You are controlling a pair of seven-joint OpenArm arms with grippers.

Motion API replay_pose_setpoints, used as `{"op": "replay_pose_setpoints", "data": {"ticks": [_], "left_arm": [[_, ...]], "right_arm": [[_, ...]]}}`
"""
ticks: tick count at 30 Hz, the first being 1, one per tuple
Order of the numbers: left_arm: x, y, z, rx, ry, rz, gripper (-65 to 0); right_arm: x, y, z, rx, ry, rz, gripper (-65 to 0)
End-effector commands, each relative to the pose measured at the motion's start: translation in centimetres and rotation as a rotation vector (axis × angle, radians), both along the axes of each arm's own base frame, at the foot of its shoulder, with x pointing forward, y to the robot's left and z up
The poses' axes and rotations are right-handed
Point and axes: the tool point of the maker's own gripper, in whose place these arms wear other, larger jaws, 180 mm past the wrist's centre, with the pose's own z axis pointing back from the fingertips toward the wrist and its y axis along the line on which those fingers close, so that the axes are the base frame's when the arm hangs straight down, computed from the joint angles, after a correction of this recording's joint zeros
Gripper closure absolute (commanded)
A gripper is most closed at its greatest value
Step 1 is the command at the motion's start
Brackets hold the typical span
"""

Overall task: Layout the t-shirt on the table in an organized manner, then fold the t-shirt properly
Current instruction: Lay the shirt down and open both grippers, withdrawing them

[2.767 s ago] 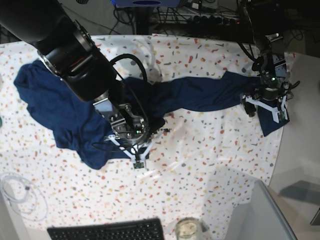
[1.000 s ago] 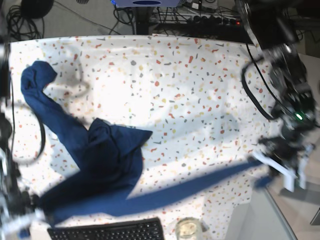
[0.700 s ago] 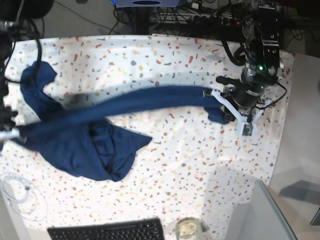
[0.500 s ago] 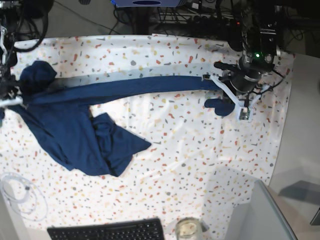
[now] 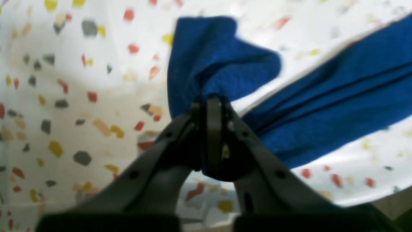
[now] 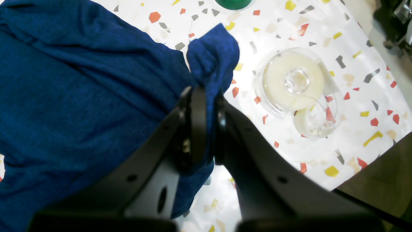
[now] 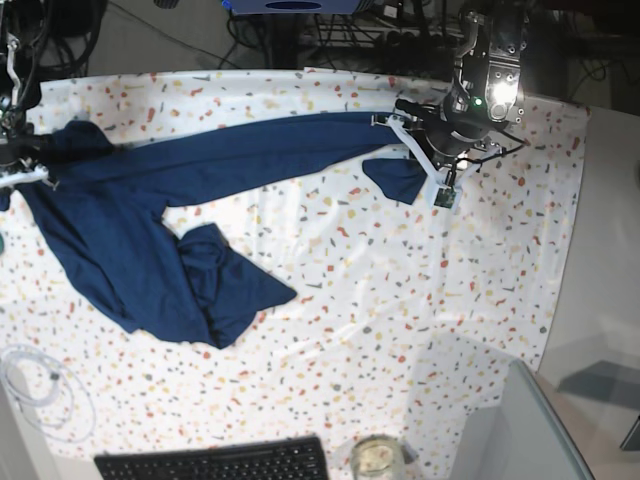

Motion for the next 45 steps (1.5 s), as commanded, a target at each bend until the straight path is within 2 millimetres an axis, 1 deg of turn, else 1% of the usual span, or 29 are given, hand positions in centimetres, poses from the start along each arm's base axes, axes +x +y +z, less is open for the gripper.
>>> {"op": "replay_pose_setpoints", "data": {"ticks": [1, 4, 8, 12, 14, 16, 17, 20, 22, 23, 24, 26, 27, 29, 30, 31, 32, 33, 34, 35, 39, 40, 42, 45], "left_arm": [[1.2, 0.0, 1.0, -0.005, -0.049, 0.004, 0.0], [1.3, 0.3, 1.3, -0.003, -0.056, 0.011, 0.0], [1.2, 0.2, 1.2, -0.004, -0.054, 0.007, -26.5], [1.0, -0.2, 1.1, -0.011, -0.050, 0.001, -45.3], [1.0, -0.2, 1.1, -0.011, -0.050, 0.001, -50.7], [1.4, -0.3, 1.6, -0.015, -0.065, 0.000, -52.8], [1.8, -0.5, 2.3, -0.017, -0.088, -0.001, -52.5], [4.0, -1.9, 6.3, -0.099, -0.208, 0.005, -52.5], [6.8, -3.4, 9.5, -0.179, -0.303, -0.010, -52.5], [8.1, -3.8, 10.3, -0.208, -0.327, -0.010, -52.5], [9.6, -4.5, 10.6, -0.235, -0.340, -0.014, -52.5], [12.7, -6.7, 10.0, -0.275, -0.321, -0.048, -52.5], [14.0, -7.8, 9.2, -0.279, -0.297, -0.067, -52.5], [16.6, -10.7, 7.9, -0.310, -0.251, -0.098, -51.8], [17.9, -12.3, 7.6, -0.326, -0.258, -0.111, -48.5], [18.8, -13.8, 7.5, -0.343, -0.275, -0.126, -42.3], [19.5, -15.1, 7.3, -0.354, -0.287, -0.143, -33.2], [20.1, -16.3, 7.0, -0.361, -0.296, -0.160, -21.1], [20.5, -17.5, 6.5, -0.364, -0.298, -0.179, -6.9], [20.7, -18.8, 6.2, -0.369, -0.298, -0.196, 0.0], [21.2, -22.1, 3.7, -0.365, -0.291, -0.238, 0.0], [21.1, -22.1, 2.6, -0.344, -0.284, -0.246, 0.0], [20.9, -21.3, 0.6, -0.300, -0.284, -0.263, 0.0], [20.1, -20.3, -1.5, -0.249, -0.305, -0.294, 0.0]], "right_arm": [[0.7, -1.0, 1.4, -0.044, -0.039, 0.004, 0.0], [0.7, -1.0, 1.4, -0.044, -0.037, 0.004, 0.0], [0.5, -0.5, 1.0, -0.027, -0.036, -0.003, 0.0], [-0.2, -0.6, -0.3, -0.017, 0.000, -0.012, 0.0], [-0.6, -0.7, -0.8, -0.015, 0.015, -0.019, 0.0], [-0.7, -0.7, -1.0, -0.015, 0.019, -0.018, 0.0], [-0.7, -0.7, -1.0, -0.015, 0.019, -0.018, 0.0], [-0.7, -0.9, -0.8, -0.017, 0.016, -0.023, 0.0], [-0.6, -0.9, -0.7, -0.020, 0.011, -0.021, 0.0], [-0.5, -0.8, -0.6, -0.019, 0.010, -0.019, 0.0], [-0.5, -0.8, -0.6, -0.019, 0.009, -0.017, 0.0], [-0.4, -0.7, -0.6, -0.019, 0.009, -0.014, 0.0], [-0.4, -0.7, -0.6, -0.019, 0.009, -0.014, 0.0], [-0.3, -0.7, -0.5, -0.020, 0.006, -0.013, 0.0], [-0.3, -0.8, -0.5, -0.021, 0.006, -0.013, 0.0], [-0.2, -0.8, -0.4, -0.021, 0.004, -0.013, 0.0], [-0.1, -0.7, -0.3, -0.022, 0.000, -0.011, 0.0], [0.0, -0.6, -0.1, -0.022, -0.006, -0.008, 0.0], [0.1, -0.5, 0.2, -0.024, -0.013, -0.004, 0.0], [0.3, -0.5, 0.4, -0.025, -0.019, -0.001, 0.0], [0.4, -0.3, 0.7, -0.026, -0.027, 0.004, 0.0], [0.4, -0.3, 0.7, -0.025, -0.025, 0.004, 0.0], [0.4, -0.3, 0.7, -0.023, -0.025, 0.003, 0.0], [-0.2, -0.3, 0.4, -0.023, -0.012, 0.003, 0.0]]}}
